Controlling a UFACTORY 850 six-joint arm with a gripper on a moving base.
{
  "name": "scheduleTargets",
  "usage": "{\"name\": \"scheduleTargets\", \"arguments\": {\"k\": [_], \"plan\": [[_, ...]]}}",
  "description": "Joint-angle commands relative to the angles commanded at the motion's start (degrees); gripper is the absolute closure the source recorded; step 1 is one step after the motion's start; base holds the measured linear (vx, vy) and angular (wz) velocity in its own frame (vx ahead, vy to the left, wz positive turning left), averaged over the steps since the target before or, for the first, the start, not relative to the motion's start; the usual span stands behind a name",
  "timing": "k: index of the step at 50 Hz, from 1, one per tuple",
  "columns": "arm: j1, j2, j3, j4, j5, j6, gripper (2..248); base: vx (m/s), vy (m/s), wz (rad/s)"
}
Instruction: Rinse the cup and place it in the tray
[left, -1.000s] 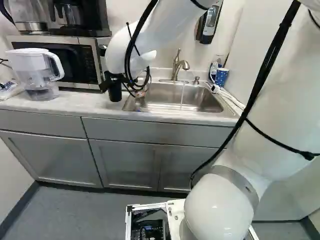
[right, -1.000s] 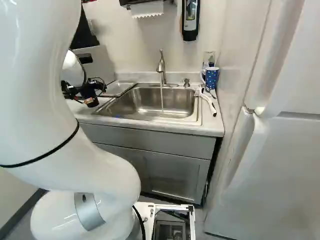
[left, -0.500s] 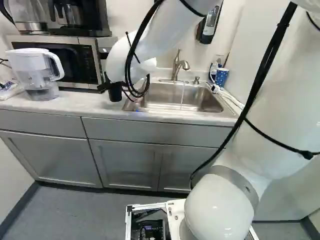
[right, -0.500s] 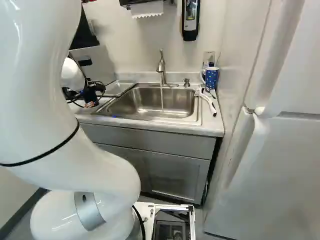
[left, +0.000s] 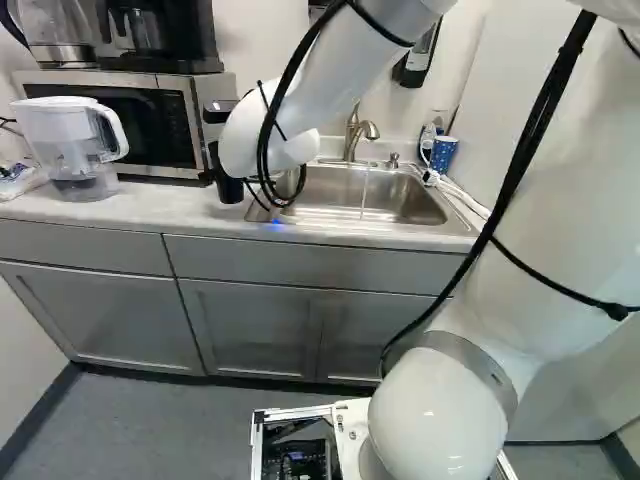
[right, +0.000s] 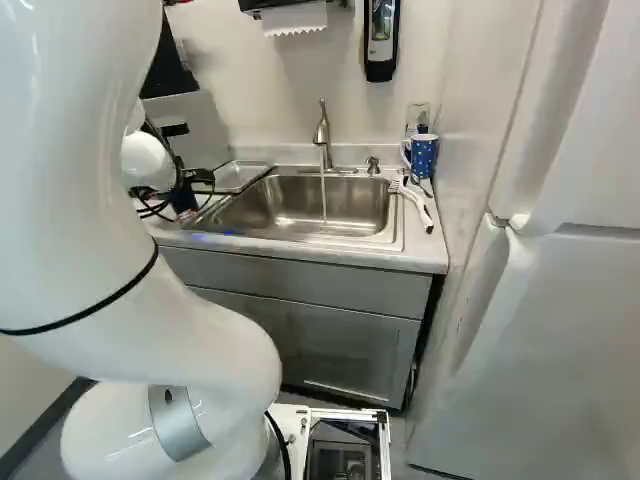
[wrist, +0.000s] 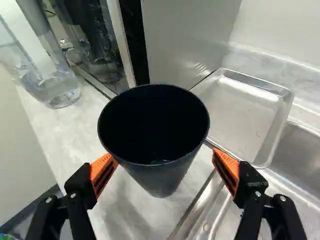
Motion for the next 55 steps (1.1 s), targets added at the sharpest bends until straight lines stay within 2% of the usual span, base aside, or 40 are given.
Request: {"name": "scheduleTargets", "arguments": {"k": [15,55], "plan": [[-0.41,0.13,2.12,-0.84,5.43,0.0,3,0.0,0.0,0.0],[-0.33,-2.61,4.67,-3.57,19.89,0.0,3,0.0,0.0,0.0]]}}
